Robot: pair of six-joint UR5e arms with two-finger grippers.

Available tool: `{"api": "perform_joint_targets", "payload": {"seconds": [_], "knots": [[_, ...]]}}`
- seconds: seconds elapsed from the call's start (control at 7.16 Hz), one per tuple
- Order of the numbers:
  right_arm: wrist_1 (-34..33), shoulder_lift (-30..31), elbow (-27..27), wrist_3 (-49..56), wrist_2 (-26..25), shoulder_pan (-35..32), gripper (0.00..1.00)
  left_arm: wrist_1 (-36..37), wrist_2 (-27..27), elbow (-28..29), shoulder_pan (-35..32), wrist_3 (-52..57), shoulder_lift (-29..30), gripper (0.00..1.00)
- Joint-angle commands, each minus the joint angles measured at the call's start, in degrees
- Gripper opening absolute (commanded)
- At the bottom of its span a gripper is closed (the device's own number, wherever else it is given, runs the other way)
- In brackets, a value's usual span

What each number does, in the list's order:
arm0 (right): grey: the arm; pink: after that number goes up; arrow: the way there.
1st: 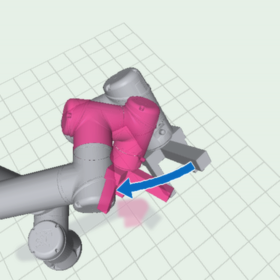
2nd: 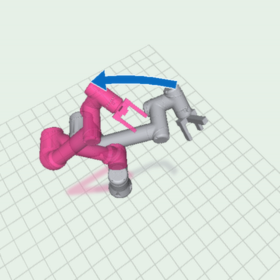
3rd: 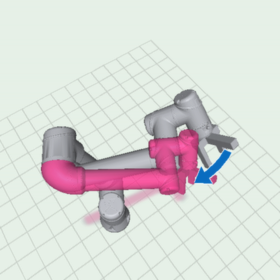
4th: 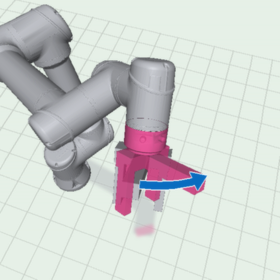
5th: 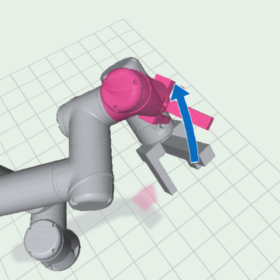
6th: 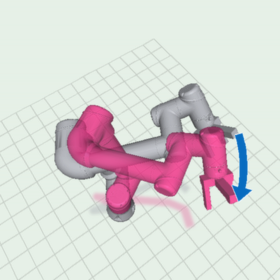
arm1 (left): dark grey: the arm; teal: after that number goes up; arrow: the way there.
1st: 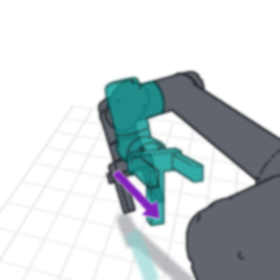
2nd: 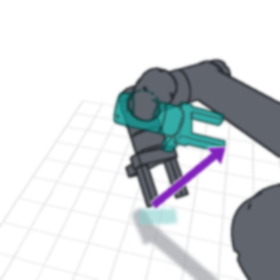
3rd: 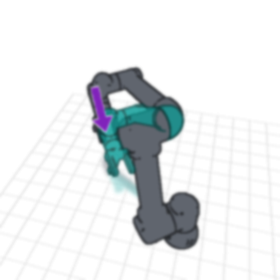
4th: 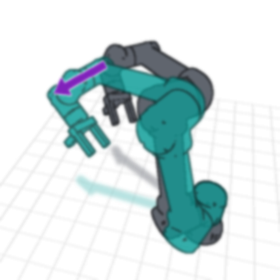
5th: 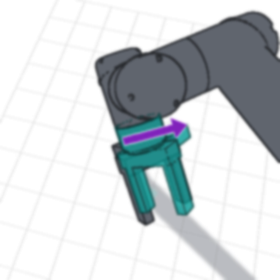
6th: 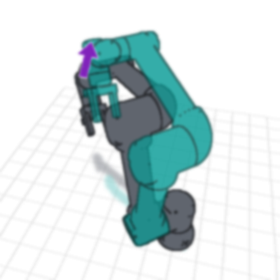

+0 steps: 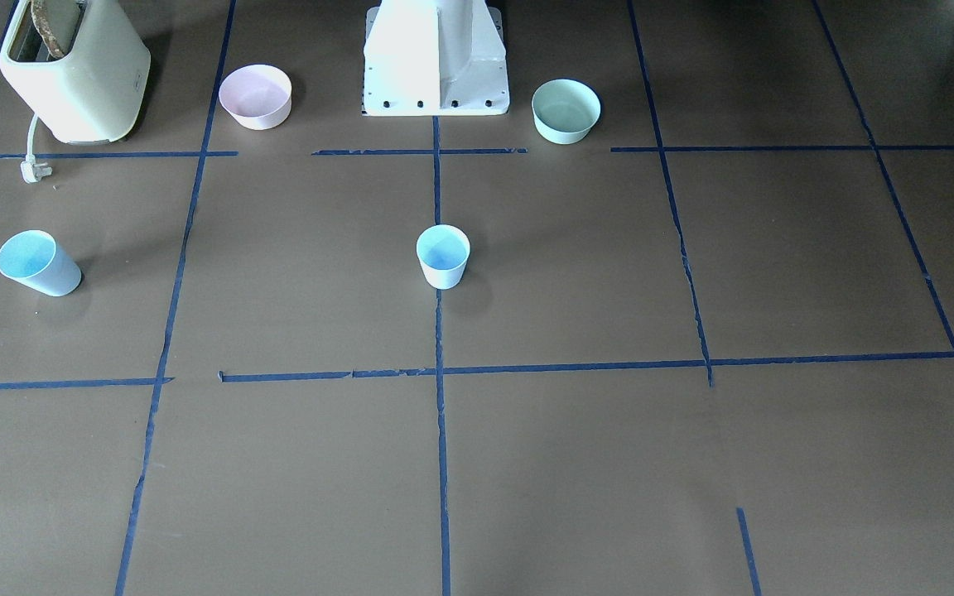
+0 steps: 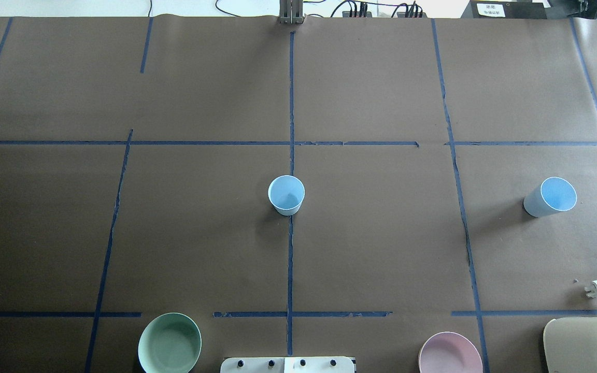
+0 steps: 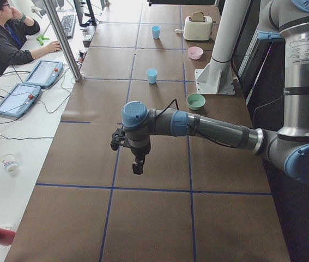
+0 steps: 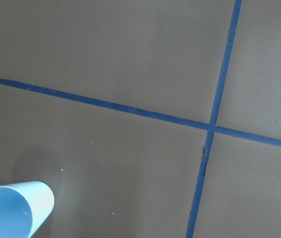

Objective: Stack blue cups with both arms
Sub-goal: 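Reach the right gripper down and grasp the other light blue cup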

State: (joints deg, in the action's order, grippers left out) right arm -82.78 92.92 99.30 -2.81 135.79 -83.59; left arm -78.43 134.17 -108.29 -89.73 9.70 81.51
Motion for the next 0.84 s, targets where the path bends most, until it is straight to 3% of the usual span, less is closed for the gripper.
{"api": "perform_joint_targets", "payload": {"seconds": [0.0,0.42,0.56,0.7], "knots": [[0.42,0.42,4.04,-13.89,-0.79,5.07,1.0,-1.02,2.13,0.27,-3.26,0.85,-3.99,1.0],[20.29,4.09,4.42,-33.94,-4.81,15.16,1.0,-1.02,2.59,-0.42,-3.26,-0.02,-3.81,1.0],[24.9,5.86,4.24,-37.84,-8.93,19.82,1.0,-1.11,2.59,-0.43,-3.25,-0.46,-3.81,1.0],[25.21,6.39,4.15,-37.97,-9.58,21.61,1.0,-1.11,2.5,-0.25,-3.25,-0.38,-3.81,1.0]]}}
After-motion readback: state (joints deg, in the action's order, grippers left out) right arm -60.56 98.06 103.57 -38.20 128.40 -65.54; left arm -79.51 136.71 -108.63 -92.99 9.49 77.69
